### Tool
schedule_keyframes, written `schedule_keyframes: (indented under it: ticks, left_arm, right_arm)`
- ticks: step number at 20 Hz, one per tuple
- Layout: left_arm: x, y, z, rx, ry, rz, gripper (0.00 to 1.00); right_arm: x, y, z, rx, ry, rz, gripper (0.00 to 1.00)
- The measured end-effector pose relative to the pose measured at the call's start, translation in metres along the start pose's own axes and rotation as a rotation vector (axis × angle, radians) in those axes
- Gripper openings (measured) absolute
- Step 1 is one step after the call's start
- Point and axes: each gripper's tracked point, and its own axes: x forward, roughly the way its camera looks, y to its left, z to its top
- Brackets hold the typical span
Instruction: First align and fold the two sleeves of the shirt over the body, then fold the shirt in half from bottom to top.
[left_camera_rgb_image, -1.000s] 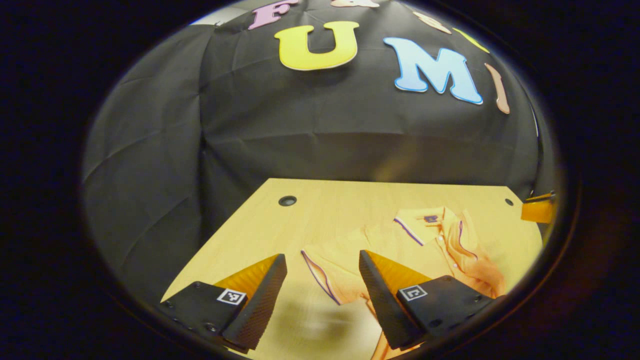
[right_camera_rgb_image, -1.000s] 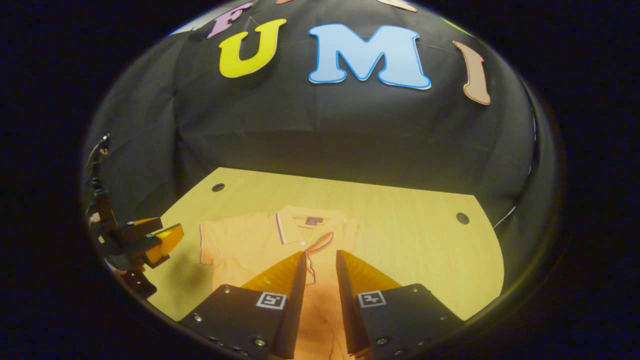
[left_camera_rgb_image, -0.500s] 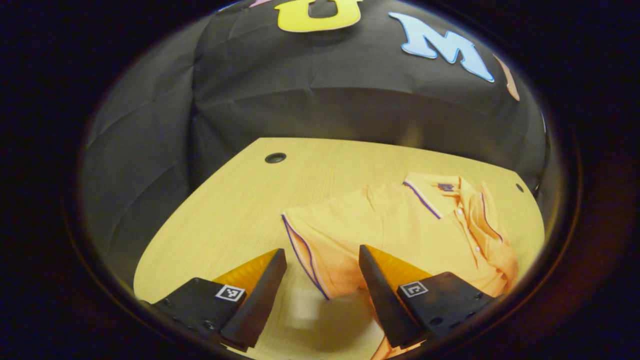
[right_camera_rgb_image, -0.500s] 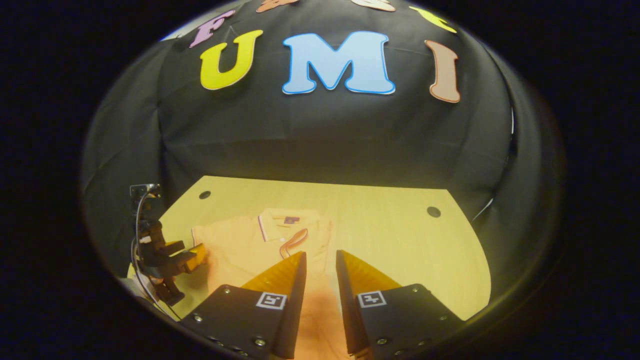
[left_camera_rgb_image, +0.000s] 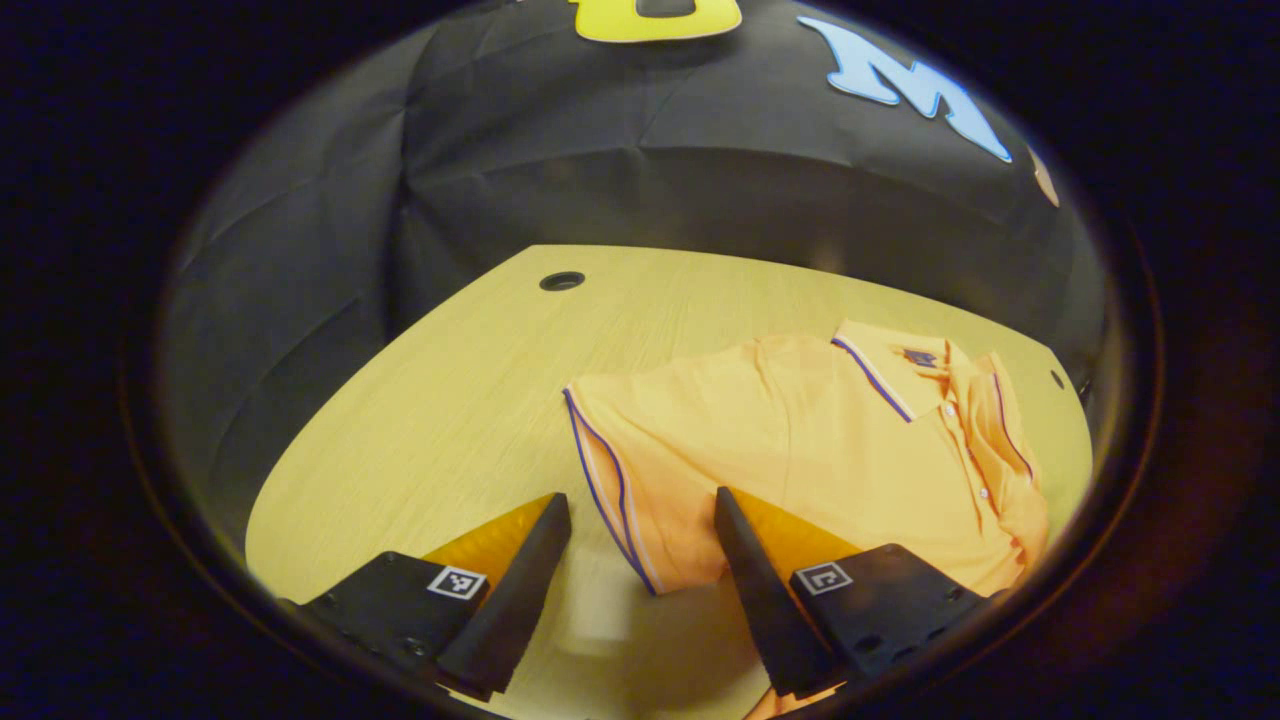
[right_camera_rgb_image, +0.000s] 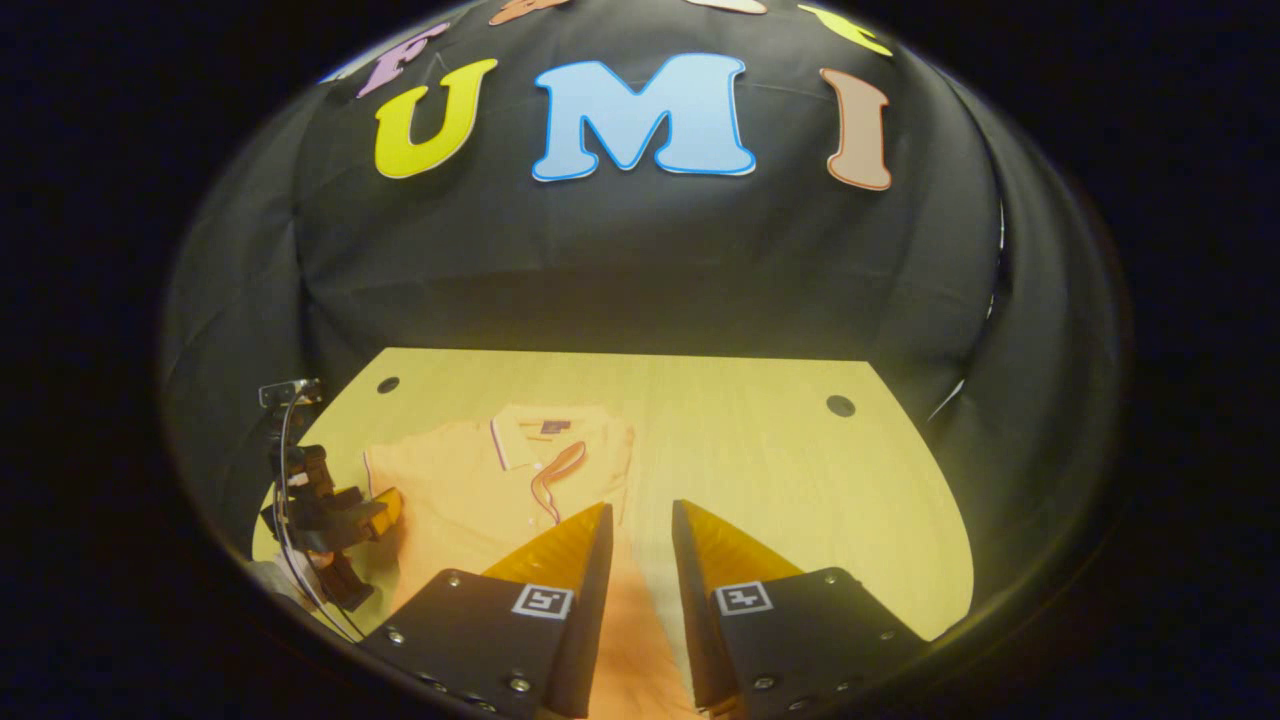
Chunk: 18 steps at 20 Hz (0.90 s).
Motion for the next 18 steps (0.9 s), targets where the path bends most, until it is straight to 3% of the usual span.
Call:
schedule_keyframes:
  ticks: [2,3,4,7,10,14,18]
  left_arm:
    - [0.003,-0.003,0.000,0.000,-0.005,-0.001,0.94]
    - [0.004,-0.004,0.001,0.000,-0.009,0.002,0.64]
    - [0.003,-0.007,0.002,-0.004,-0.012,-0.015,0.63]
    - [0.005,-0.009,0.006,-0.032,-0.026,-0.026,0.16]
    - [0.005,-0.011,0.007,0.001,-0.012,-0.023,0.08]
    - [0.003,-0.014,0.014,0.046,0.002,-0.001,0.07]
    - [-0.009,-0.033,0.040,0.115,-0.055,-0.031,0.07]
  right_arm:
    - [0.001,-0.001,-0.001,0.008,0.003,0.003,0.37]
    - [0.001,-0.001,-0.001,0.012,0.006,0.005,0.37]
    - [0.001,0.000,-0.002,0.014,0.008,0.007,0.37]
    - [-0.001,0.000,-0.001,0.008,0.009,0.011,0.37]
    - [-0.003,-0.001,-0.001,0.003,0.012,0.012,0.37]
    - [-0.005,-0.006,-0.002,0.021,0.013,0.008,0.37]
    - [-0.006,-0.011,-0.005,0.035,0.012,0.005,0.37]
